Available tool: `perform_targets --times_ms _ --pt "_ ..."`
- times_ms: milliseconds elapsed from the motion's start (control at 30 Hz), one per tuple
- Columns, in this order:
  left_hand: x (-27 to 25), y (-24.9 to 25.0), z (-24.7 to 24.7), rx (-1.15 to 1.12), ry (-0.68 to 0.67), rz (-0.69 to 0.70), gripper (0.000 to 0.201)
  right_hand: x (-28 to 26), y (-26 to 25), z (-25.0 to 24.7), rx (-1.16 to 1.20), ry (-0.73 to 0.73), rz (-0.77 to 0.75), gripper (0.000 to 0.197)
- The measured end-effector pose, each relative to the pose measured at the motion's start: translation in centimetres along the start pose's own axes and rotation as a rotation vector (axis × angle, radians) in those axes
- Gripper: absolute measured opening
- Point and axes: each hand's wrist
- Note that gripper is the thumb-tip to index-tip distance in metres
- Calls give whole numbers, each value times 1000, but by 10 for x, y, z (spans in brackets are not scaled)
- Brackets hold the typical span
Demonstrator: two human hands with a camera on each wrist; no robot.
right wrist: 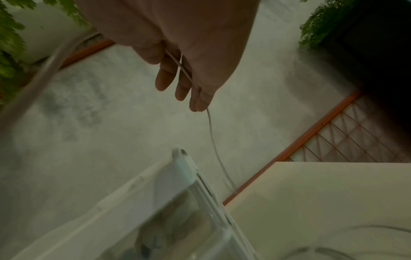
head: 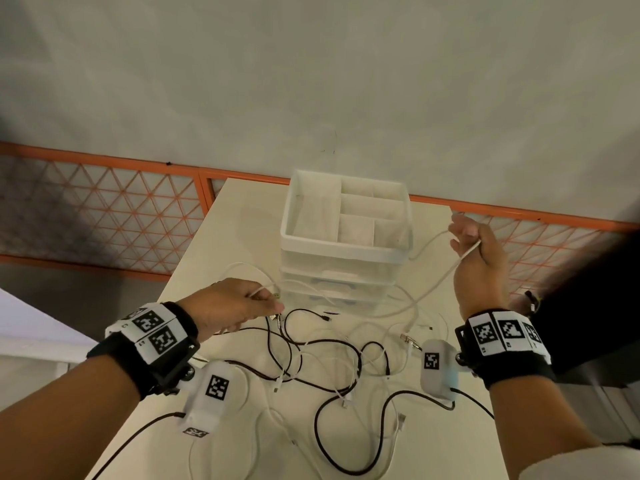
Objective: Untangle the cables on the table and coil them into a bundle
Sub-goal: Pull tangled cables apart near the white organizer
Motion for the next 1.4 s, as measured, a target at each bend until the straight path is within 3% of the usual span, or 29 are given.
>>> perform_targets --times_ms 100,167,267,300,400,433,500,533,567,633,667,700,800,833,867,933,967,1033,1167,1267,1400 --pt "-4 -1 -6 -79 -88 65 66 -12 21 -5 -337 -327 155 79" --pt "-6 -4 -5 -67 -59 73 57 -25 29 -7 -583 -405 266 68" --pt "-6 -7 8 33 54 96 39 -57 18 10 -542 -340 199 38" --pt "-7 -5 16 50 60 114 35 -71 8 20 -492 -420 153 34" --pt "-12 6 39 -10 -38 241 28 -109 -15 58 -382 -822 123 54" --pt "-13 10 44 -44 -78 291 26 -117 -14 67 -375 -890 130 47" --pt "-17 14 46 -60 -123 361 26 -116 -6 76 -369 -809 231 12" --pt "-17 12 42 -19 -124 372 25 -111 1 74 -363 -713 298 9" --pt "-16 8 38 67 -116 361 24 -105 8 69 -383 -592 305 18" --pt "-13 -9 31 292 -68 284 25 -94 17 59 -445 -394 208 23" --pt "-11 -20 29 362 -17 225 27 -92 17 55 -447 -383 168 21" --pt "-9 -30 29 377 50 161 28 -93 17 54 -451 -432 157 24" --pt "-3 -54 33 242 231 24 26 -111 21 55 -520 -624 182 67" --pt "-1 -58 34 174 270 -3 25 -119 25 56 -579 -684 191 70" --pt "1 -60 35 95 303 -25 24 -126 31 56 -661 -770 197 66" --pt "2 -55 35 -77 346 -59 22 -137 35 58 -775 -943 204 29" --pt "1 -51 35 -159 351 -62 20 -138 35 58 -737 -975 204 30" --pt "-3 -38 39 -297 332 -24 18 -136 28 60 -569 -938 222 40" --pt "-13 -10 48 -382 262 181 19 -118 -18 58 -158 -806 287 20" --pt "-18 6 59 -420 181 303 21 -105 -52 53 65 -689 289 15" --pt "-22 21 69 -471 246 363 24 -94 -70 44 139 -620 267 20"
Point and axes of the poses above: each hand's wrist, its own x-axis towards the middle knuckle, its own z-axis out of the palm, y = z × x, and after that the axes turned 1 degree about x, right-handed
